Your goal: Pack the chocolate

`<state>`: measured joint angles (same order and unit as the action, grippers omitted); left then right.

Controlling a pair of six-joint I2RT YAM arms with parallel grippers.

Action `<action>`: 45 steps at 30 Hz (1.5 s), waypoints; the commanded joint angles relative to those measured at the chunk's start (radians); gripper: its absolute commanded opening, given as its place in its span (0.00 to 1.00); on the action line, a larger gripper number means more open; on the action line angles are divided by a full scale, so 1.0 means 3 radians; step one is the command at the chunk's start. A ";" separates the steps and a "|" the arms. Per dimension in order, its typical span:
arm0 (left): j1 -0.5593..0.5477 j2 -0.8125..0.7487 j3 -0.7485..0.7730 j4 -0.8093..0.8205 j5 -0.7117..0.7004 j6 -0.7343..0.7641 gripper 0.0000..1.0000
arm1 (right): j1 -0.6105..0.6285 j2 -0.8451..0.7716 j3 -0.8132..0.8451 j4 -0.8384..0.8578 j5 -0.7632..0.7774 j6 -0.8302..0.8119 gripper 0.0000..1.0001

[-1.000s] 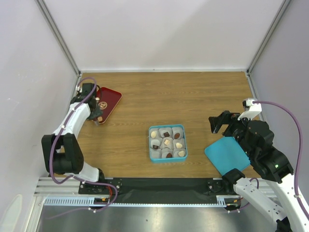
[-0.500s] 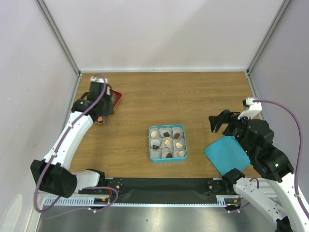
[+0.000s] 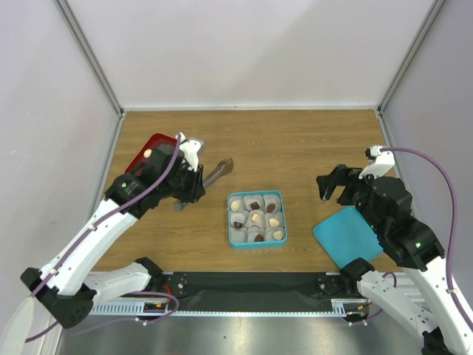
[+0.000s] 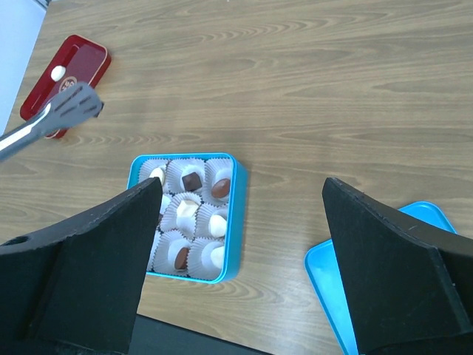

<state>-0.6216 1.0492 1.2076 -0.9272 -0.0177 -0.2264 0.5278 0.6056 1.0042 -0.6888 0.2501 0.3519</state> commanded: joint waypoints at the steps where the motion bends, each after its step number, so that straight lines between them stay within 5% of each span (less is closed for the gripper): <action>1: -0.0188 -0.0179 -0.0042 -0.0080 0.0110 0.0131 0.33 | -0.0011 0.0057 0.0079 0.0123 0.0000 0.0054 0.96; 18: -0.0893 -0.0097 -0.0073 -0.0381 0.0202 0.0059 0.32 | -0.0016 0.0114 0.0043 0.0159 -0.0036 0.0064 0.96; 34: -0.0935 -0.0159 -0.0047 -0.0729 0.0632 -0.0017 0.35 | -0.0016 0.0088 -0.0003 0.0179 -0.0061 0.0069 0.96; 45: -0.0940 0.0072 -0.0011 -0.0923 0.0499 -0.0237 0.33 | -0.0010 0.0073 -0.0024 0.0194 -0.0077 0.0044 0.96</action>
<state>-0.8948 1.0725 1.1709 -1.1957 0.1307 -0.2619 0.5278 0.6350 0.9981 -0.6678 0.2276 0.3656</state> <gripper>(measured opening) 0.354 0.955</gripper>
